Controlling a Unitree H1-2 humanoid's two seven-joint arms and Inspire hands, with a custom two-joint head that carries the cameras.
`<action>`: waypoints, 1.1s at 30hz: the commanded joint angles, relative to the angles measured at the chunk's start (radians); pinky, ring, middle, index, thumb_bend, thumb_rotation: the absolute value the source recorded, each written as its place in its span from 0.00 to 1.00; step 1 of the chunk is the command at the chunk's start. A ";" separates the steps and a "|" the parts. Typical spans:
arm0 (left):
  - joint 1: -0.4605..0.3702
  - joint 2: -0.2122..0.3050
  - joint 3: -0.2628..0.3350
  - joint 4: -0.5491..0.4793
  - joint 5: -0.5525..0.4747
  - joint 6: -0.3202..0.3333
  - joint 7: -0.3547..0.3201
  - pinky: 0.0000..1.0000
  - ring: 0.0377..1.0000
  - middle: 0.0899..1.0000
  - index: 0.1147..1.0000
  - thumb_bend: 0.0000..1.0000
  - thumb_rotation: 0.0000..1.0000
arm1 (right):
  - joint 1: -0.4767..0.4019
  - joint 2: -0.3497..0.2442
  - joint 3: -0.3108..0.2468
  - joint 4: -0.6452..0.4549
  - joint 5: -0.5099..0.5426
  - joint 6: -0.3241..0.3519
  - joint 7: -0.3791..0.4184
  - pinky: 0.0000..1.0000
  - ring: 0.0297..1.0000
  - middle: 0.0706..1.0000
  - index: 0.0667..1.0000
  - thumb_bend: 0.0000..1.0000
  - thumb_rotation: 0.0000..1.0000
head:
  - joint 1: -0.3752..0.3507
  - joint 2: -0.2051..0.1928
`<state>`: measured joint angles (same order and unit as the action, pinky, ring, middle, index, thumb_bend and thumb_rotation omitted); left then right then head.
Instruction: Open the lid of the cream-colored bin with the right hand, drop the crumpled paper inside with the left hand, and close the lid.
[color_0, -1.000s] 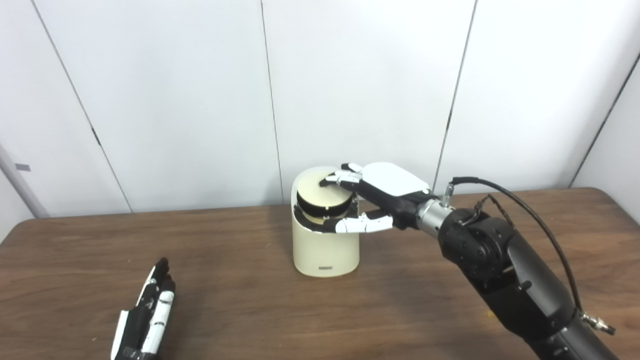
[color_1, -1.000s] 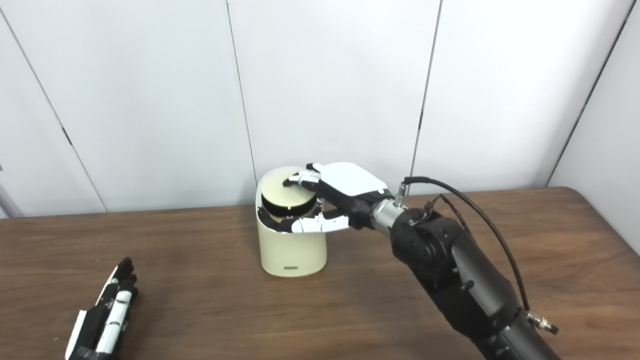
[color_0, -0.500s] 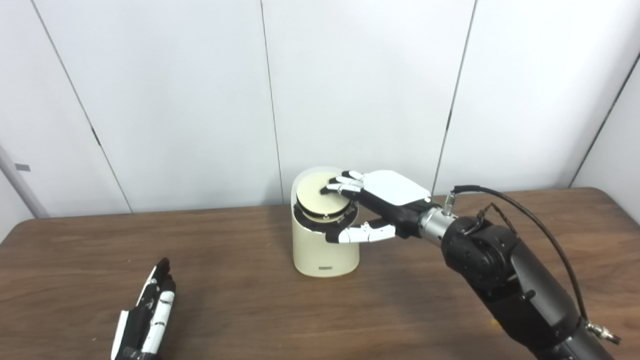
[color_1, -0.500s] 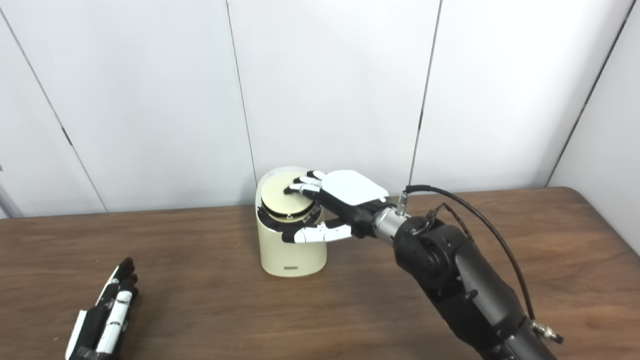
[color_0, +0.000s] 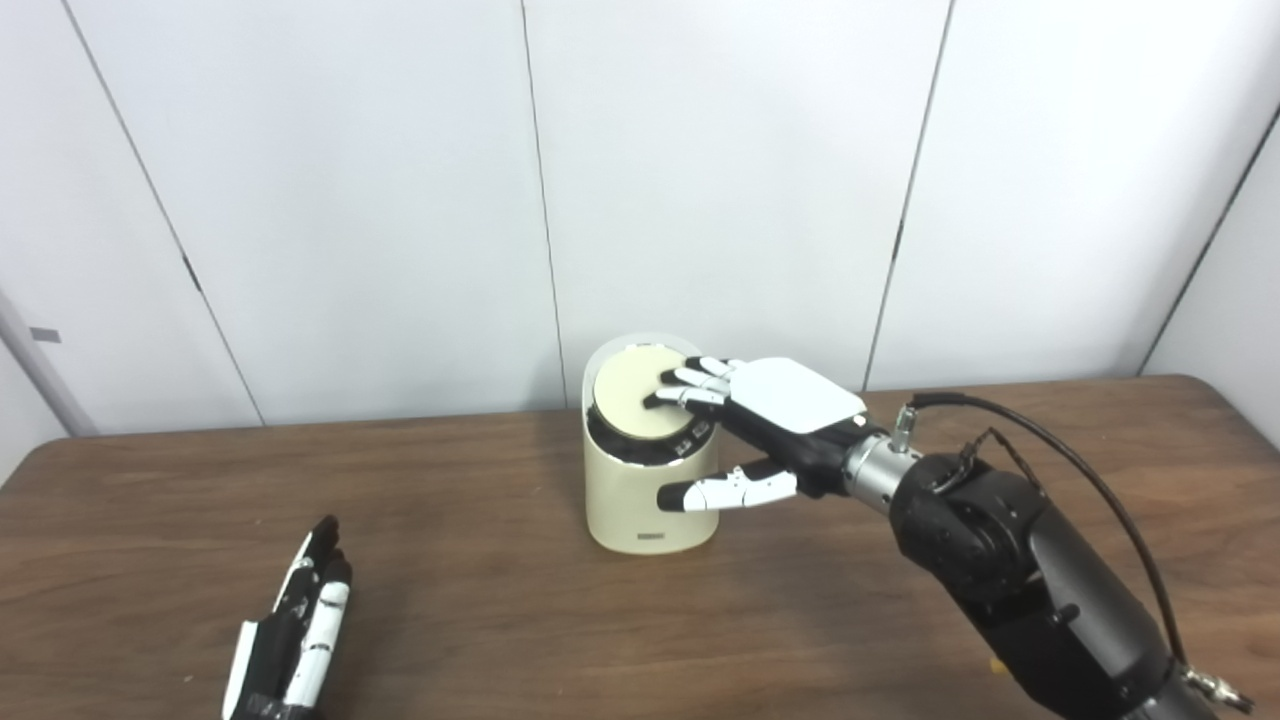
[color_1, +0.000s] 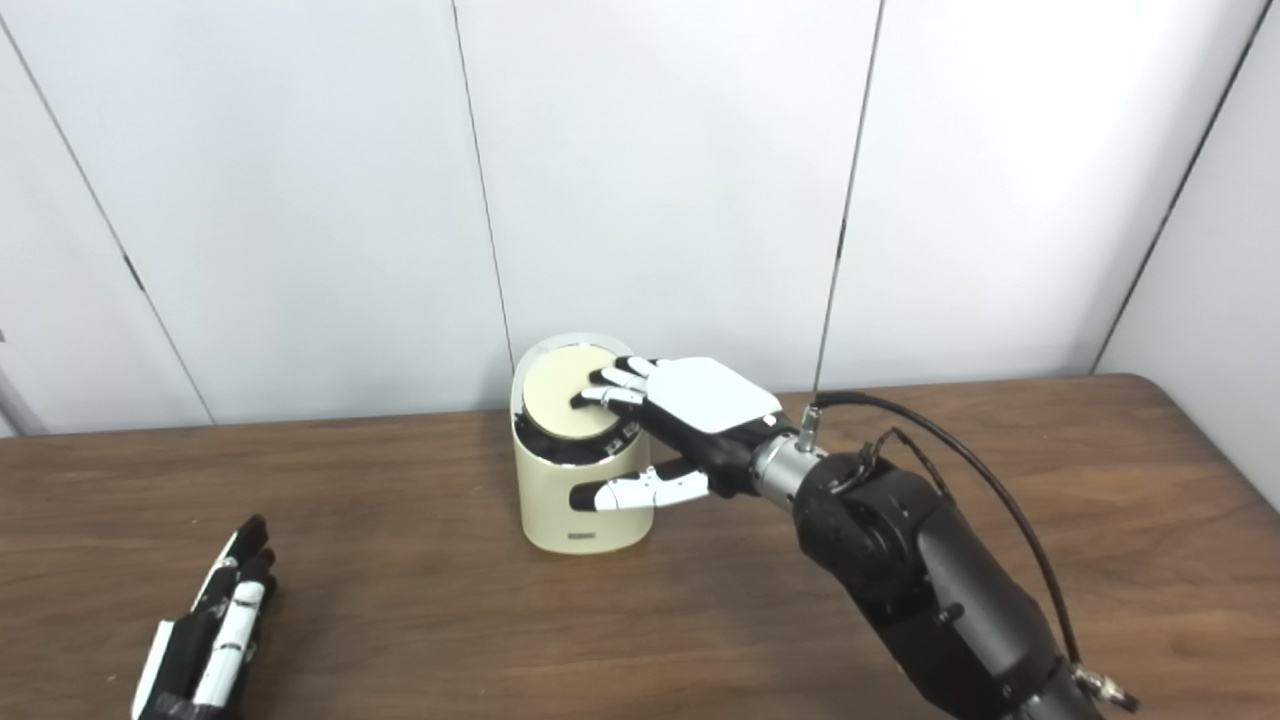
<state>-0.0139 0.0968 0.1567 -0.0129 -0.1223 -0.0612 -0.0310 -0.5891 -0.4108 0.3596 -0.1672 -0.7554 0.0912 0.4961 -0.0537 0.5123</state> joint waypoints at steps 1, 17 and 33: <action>0.020 -0.025 -0.011 0.006 -0.002 -0.002 0.009 1.00 1.00 0.99 0.97 0.49 0.71 | -0.015 -0.019 -0.010 -0.024 -0.006 -0.018 -0.003 0.99 1.00 0.96 0.85 0.62 1.00 | -0.001 0.000; 0.022 -0.026 -0.007 0.002 -0.015 -0.009 0.009 1.00 0.99 0.99 0.98 0.49 0.70 | 0.008 -0.019 -0.011 -0.023 -0.003 -0.034 -0.010 0.98 1.00 0.96 0.86 0.61 1.00 | 0.004 0.011; 0.022 -0.030 -0.003 -0.006 -0.021 -0.008 0.009 1.00 0.99 0.99 0.97 0.50 0.70 | 0.002 -0.023 0.001 0.003 -0.018 -0.040 -0.010 0.97 1.00 0.96 0.84 0.61 1.00 | 0.006 0.016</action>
<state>-0.0129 0.0854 0.1609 -0.0190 -0.1322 -0.0589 -0.0227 -0.5641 -0.4166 0.3601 -0.1696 -0.7584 0.0674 0.4794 -0.0460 0.5277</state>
